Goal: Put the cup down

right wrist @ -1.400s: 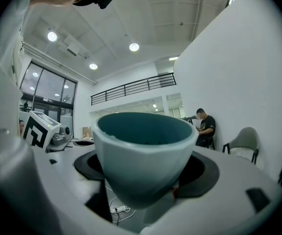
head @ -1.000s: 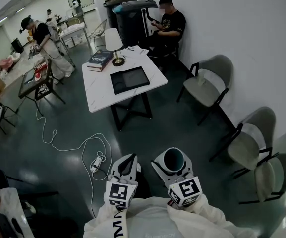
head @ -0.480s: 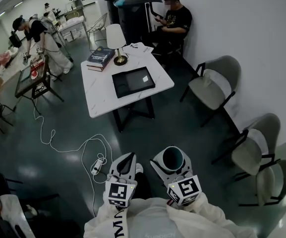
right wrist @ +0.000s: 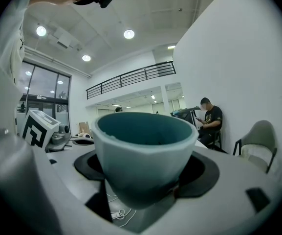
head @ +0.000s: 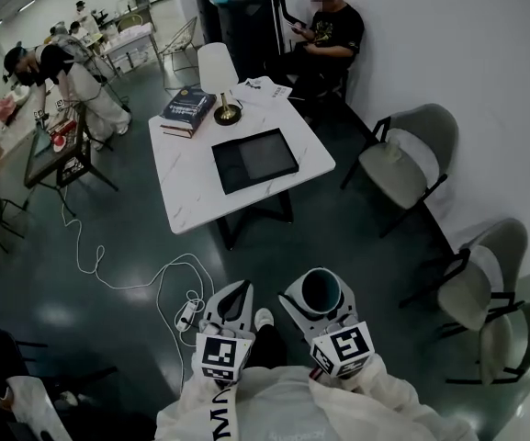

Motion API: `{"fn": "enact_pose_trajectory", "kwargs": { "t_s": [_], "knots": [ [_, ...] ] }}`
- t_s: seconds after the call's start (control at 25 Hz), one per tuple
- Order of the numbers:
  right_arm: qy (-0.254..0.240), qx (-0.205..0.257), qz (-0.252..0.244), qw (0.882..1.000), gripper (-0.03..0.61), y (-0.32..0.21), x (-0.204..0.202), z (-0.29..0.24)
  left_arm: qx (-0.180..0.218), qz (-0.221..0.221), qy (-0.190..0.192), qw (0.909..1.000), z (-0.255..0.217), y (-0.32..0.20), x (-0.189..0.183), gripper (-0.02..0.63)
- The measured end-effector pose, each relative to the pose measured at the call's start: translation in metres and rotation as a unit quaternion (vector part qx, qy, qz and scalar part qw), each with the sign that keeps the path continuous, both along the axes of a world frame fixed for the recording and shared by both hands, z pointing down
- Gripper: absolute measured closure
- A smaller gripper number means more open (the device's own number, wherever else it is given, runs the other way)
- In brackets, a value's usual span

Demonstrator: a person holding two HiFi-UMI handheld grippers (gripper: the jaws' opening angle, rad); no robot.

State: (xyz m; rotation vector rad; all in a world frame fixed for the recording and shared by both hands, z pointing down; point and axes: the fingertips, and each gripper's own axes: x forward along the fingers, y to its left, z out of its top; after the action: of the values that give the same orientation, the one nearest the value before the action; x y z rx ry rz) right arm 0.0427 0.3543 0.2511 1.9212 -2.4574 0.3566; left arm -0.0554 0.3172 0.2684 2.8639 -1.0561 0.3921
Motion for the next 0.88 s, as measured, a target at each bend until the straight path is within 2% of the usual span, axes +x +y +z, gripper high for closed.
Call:
{"fn": "enact_pose_trajectory", "kwargs": {
  "t_s": [0.56,0.88],
  "knots": [
    [0.011,0.001,0.002,1.0,0.186,-0.12,-0.021,-0.01,0.005,0.003,0.005,1.0,-0.009,-0.121,-0.022,0.603],
    [0.009,0.0,0.016,1.0,0.186,-0.164,-0.024,-0.006,0.008,0.015,0.009,0.9998,-0.009,-0.168,-0.025,0.603]
  ]
}}
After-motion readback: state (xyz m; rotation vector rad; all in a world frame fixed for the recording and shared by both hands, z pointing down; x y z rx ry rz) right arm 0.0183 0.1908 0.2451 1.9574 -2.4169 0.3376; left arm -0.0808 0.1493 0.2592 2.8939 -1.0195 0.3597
